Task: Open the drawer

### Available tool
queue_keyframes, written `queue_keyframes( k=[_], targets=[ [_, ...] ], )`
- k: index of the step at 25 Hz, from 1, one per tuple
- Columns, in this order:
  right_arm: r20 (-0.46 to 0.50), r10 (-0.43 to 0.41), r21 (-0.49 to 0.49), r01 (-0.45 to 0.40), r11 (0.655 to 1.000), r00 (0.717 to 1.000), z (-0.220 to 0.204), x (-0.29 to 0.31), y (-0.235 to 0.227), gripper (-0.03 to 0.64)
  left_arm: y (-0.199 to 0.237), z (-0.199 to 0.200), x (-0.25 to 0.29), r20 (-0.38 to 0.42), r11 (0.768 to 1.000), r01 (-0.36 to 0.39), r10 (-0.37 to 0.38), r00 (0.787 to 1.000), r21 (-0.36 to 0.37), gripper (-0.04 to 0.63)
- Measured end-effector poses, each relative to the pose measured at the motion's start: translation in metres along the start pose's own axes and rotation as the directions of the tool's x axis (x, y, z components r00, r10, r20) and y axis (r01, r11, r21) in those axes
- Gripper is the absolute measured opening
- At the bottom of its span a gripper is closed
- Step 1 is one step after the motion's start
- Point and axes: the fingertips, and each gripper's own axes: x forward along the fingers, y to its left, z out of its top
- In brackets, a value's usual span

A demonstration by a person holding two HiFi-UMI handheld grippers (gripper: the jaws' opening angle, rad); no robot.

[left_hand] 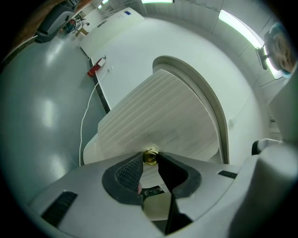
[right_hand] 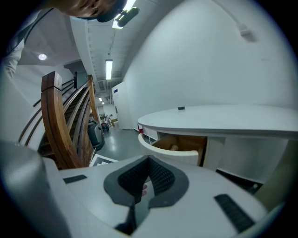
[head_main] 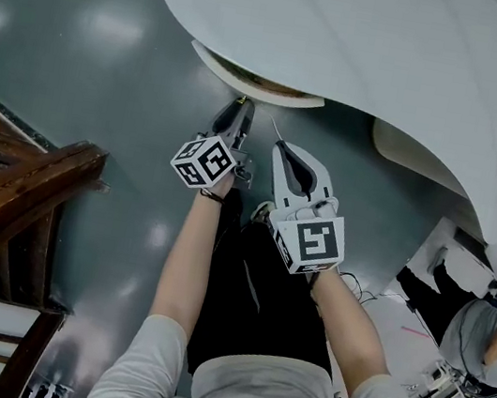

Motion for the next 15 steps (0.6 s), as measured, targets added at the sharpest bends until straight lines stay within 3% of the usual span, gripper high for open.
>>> queue_keyframes(
  k=[7, 15],
  targets=[
    [0.006, 0.005, 0.008, -0.005, 1.000, 1.000, 0.003, -0.011, 0.011, 0.012, 0.004, -0.010, -0.027, -0.043, 0.999, -0.029, 0.030, 0.999, 0.026, 0.104],
    [0.006, 0.032, -0.008, -0.031, 0.999, 0.999, -0.001, -0.020, 0.034, 0.012, 0.011, -0.018, -0.052, -0.032, 0.999, -0.043, 0.044, 0.999, 0.012, 0.104]
  ],
)
